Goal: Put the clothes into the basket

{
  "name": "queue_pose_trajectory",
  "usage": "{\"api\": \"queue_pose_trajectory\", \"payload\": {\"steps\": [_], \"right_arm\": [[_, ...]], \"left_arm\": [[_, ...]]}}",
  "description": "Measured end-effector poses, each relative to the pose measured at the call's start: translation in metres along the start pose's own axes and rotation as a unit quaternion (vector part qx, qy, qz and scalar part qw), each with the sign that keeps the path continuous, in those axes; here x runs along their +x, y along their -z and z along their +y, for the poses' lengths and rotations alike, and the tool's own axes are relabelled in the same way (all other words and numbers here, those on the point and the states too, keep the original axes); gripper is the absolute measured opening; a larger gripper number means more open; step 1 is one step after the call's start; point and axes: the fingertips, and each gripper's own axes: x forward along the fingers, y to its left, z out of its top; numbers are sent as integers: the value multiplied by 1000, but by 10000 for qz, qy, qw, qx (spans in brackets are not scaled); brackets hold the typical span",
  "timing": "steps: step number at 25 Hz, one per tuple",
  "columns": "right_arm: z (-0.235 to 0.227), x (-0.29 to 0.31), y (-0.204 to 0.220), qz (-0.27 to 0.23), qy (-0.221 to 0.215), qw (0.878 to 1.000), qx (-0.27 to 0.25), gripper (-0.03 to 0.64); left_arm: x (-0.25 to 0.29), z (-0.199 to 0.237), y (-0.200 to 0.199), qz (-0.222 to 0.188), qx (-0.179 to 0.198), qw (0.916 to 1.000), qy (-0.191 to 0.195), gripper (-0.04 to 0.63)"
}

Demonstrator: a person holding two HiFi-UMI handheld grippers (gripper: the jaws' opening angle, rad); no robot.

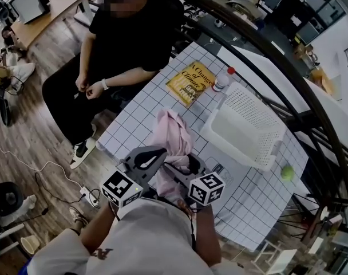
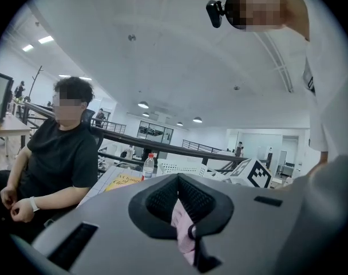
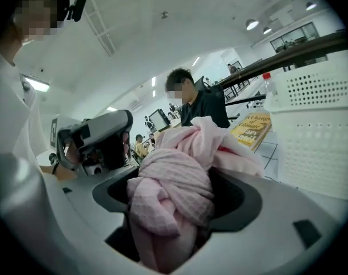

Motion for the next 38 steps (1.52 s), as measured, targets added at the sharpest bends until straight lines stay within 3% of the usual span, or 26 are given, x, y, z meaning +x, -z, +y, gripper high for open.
{"api": "queue_pose_trajectory", "payload": {"steps": [11, 21, 30, 38], "right_arm": [[22, -90, -83, -1424, -150, 9897, -14, 396], [13, -159, -119, -2125, -252, 9768, -76, 396], [-15, -222, -148, -2618, 91, 9648, -238, 396], [-63, -236, -164, -2390, 728, 9673, -429, 396]], "left_arm": [[30, -50, -41, -266, 229, 9983, 465, 5], [67, -97, -74, -555, 497, 9943, 765, 5], [99, -137, -94, -666, 633, 9897, 1099, 5], [142, -139, -94, -566, 667, 9839, 1561, 5]]}}
